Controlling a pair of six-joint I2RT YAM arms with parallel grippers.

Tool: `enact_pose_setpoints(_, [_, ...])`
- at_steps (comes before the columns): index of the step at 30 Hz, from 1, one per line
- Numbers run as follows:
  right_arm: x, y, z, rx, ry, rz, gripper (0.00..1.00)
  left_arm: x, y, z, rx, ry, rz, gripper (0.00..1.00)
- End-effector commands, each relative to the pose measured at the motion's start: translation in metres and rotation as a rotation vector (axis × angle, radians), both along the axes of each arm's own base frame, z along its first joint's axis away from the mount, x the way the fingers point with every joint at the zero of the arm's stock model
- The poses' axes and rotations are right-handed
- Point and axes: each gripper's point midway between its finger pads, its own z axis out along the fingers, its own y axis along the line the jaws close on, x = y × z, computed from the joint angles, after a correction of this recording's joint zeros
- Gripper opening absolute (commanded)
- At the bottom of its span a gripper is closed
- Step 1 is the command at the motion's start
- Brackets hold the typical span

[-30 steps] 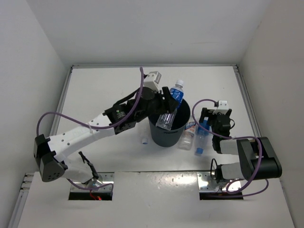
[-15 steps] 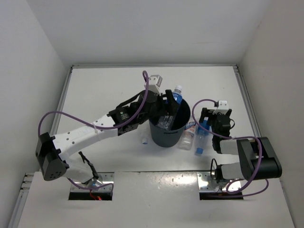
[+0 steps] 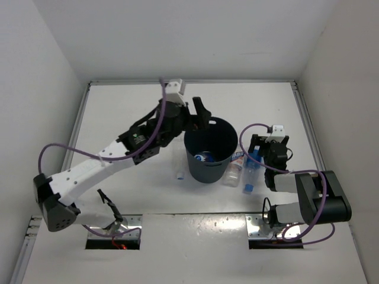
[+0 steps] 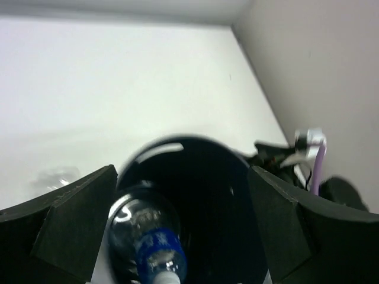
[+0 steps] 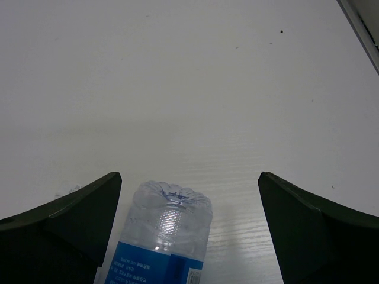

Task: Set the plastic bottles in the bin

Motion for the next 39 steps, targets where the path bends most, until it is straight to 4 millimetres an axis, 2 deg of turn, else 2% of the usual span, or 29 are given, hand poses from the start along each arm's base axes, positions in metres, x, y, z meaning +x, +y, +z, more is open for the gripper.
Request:
enact_pose_setpoints(1, [0.013, 0.000, 0.024, 0.005, -0.081, -0.002, 1.00, 0.004, 0.053, 0.082, -0.093, -0.171, 0.137, 0.99])
enact_pose_setpoints(2, [0.013, 0.000, 0.024, 0.005, -0.081, -0.002, 1.00, 0.005, 0.075, 0.090, -0.096, -0.196, 0.203, 0.99])
enact_pose_setpoints(4, [0.013, 0.000, 0.024, 0.005, -0.081, -0.002, 1.00, 0.009, 0.101, 0.089, -0.083, -0.210, 0.280, 0.99])
enact_pose_setpoints(5, [0.013, 0.000, 0.024, 0.005, -0.081, -0.002, 1.00, 0.007, 0.117, 0.084, -0.071, -0.215, 0.311, 0.99])
enact_pose_setpoints(6, [0.013, 0.000, 0.024, 0.005, -0.081, -0.002, 1.00, 0.014, 0.137, 0.080, -0.063, -0.215, 0.358, 0.99])
enact_pose_setpoints(7, [0.013, 0.000, 0.024, 0.005, -0.081, -0.002, 1.00, 0.016, 0.148, 0.072, -0.056, -0.199, 0.388, 0.99])
enact_pose_setpoints(8, [0.013, 0.000, 0.024, 0.005, -0.081, -0.002, 1.00, 0.014, 0.155, 0.056, -0.039, -0.167, 0.379, 0.99])
enact_pose_setpoints(9, [0.013, 0.000, 0.024, 0.005, -0.081, -0.002, 1.00, 0.023, 0.169, 0.043, -0.014, -0.143, 0.406, 0.99])
enact_pose_setpoints(10, [0.013, 0.000, 0.024, 0.005, -0.081, -0.002, 1.00, 0.025, 0.172, 0.030, 0.005, -0.115, 0.395, 0.99])
enact_pose_setpoints(11, [0.013, 0.000, 0.024, 0.005, -0.081, -0.002, 1.00, 0.025, 0.166, 0.008, 0.017, -0.064, 0.335, 0.99])
enact_pose_setpoints(12, [0.013, 0.000, 0.024, 0.005, -0.081, -0.002, 1.00, 0.031, 0.175, -0.010, 0.039, -0.020, 0.339, 0.99])
enact_pose_setpoints(13, [0.013, 0.000, 0.024, 0.005, -0.081, -0.002, 1.00, 0.032, 0.173, -0.027, 0.049, 0.020, 0.305, 0.99])
enact_pose_setpoints(14, [0.013, 0.000, 0.024, 0.005, -0.081, -0.002, 1.00, 0.027, 0.162, -0.056, 0.059, 0.090, 0.219, 0.97])
enact_pose_setpoints(16, [0.013, 0.000, 0.024, 0.005, -0.081, -0.002, 1.00, 0.032, 0.159, -0.089, 0.064, 0.150, 0.181, 0.97])
enact_pose_setpoints(17, [0.013, 0.000, 0.024, 0.005, -0.081, -0.002, 1.00, 0.028, 0.156, -0.116, 0.076, 0.202, 0.152, 0.97])
enact_pose_setpoints(18, [0.013, 0.000, 0.024, 0.005, -0.081, -0.002, 1.00, 0.027, 0.144, -0.123, 0.053, 0.208, 0.090, 1.00])
enact_pose_setpoints(19, [0.013, 0.000, 0.024, 0.005, -0.081, -0.002, 1.00, 0.029, 0.146, -0.134, 0.041, 0.233, 0.087, 1.00])
enact_pose_setpoints(20, [0.013, 0.000, 0.024, 0.005, -0.081, -0.002, 1.00, 0.028, 0.140, -0.150, 0.043, 0.270, 0.054, 1.00])
enact_pose_setpoints(22, [0.013, 0.000, 0.024, 0.005, -0.081, -0.002, 1.00, 0.026, 0.128, -0.163, 0.013, 0.293, -0.024, 1.00])
enact_pose_setpoints(24, [0.013, 0.000, 0.024, 0.005, -0.081, -0.002, 1.00, 0.023, 0.121, -0.185, 0.028, 0.348, -0.069, 1.00])
enact_pose_setpoints(27, [0.013, 0.000, 0.024, 0.005, -0.081, -0.002, 1.00, 0.021, 0.118, -0.202, 0.065, 0.380, -0.089, 1.00])
enact_pose_setpoints(33, [0.013, 0.000, 0.024, 0.005, -0.081, -0.002, 1.00, 0.028, 0.110, -0.218, 0.073, 0.410, -0.105, 1.00])
enact_pose_setpoints(34, [0.013, 0.000, 0.024, 0.005, -0.081, -0.002, 1.00, 0.026, 0.107, -0.229, 0.092, 0.432, -0.117, 1.00])
enact_pose_setpoints(39, [0.013, 0.000, 0.024, 0.005, -0.081, -0.002, 1.00, 0.037, 0.091, -0.233, 0.094, 0.436, -0.149, 1.00])
